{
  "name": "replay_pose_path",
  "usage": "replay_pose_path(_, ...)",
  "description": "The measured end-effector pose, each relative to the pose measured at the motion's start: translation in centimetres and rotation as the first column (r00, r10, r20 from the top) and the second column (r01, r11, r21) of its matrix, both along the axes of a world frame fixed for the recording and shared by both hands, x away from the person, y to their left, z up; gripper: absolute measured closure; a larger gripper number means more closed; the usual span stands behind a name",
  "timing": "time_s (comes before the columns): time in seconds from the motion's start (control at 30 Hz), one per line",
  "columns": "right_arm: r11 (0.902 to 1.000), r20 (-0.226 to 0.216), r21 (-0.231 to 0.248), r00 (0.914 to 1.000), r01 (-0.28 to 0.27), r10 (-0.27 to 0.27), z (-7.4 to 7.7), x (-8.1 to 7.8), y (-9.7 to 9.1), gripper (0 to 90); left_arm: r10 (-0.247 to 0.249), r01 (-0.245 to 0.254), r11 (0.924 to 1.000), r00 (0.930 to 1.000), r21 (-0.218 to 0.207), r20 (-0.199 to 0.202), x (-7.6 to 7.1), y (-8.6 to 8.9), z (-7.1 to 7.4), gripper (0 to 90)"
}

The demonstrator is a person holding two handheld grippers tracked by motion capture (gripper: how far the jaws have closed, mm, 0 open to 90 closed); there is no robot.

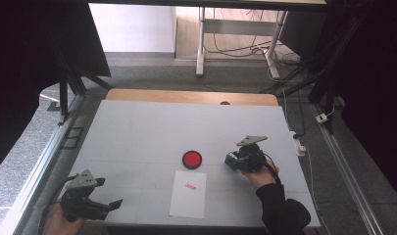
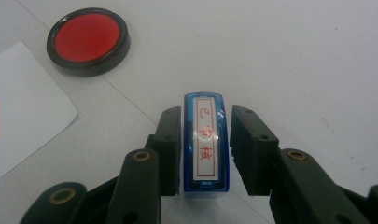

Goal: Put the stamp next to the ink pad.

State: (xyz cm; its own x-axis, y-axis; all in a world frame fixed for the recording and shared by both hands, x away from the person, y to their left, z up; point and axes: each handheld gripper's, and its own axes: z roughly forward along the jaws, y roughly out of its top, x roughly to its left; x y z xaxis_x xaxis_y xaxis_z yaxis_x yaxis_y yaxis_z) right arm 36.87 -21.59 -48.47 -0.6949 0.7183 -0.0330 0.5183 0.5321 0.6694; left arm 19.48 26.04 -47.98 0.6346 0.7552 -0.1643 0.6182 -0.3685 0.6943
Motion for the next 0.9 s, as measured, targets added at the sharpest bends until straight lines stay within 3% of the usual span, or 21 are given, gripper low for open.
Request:
replay_pose_path(0.27, 0.9997, -0.011, 0.023, 0.9999, -0.004, 0.004, 0.5, -0.2, 0.0, 54.9, -0.008, 0.008, 1.0, 1.0, -0.005, 0.001, 0.0, 0.0, 0.0, 2.3)
replay_pose_path(0.53, 0.9999, 0.012, 0.016, 0.9999, -0.007, 0.007, 1.2, -0.6, 0.2, 44.9, -0.006, 0.006, 0.9999, 1.0, -0.01, 0.002, 0.0, 0.1, 0.0, 2.4)
replay_pose_path(0.9, 0.9984, 0.009, 0.057, 1.0, -0.001, 0.001, 1.8, -1.0, 0.4, 24.1, -0.007, 0.007, 0.9998, 1.0, -0.017, 0.002, 0.0, 0.2, 0.0, 2.3)
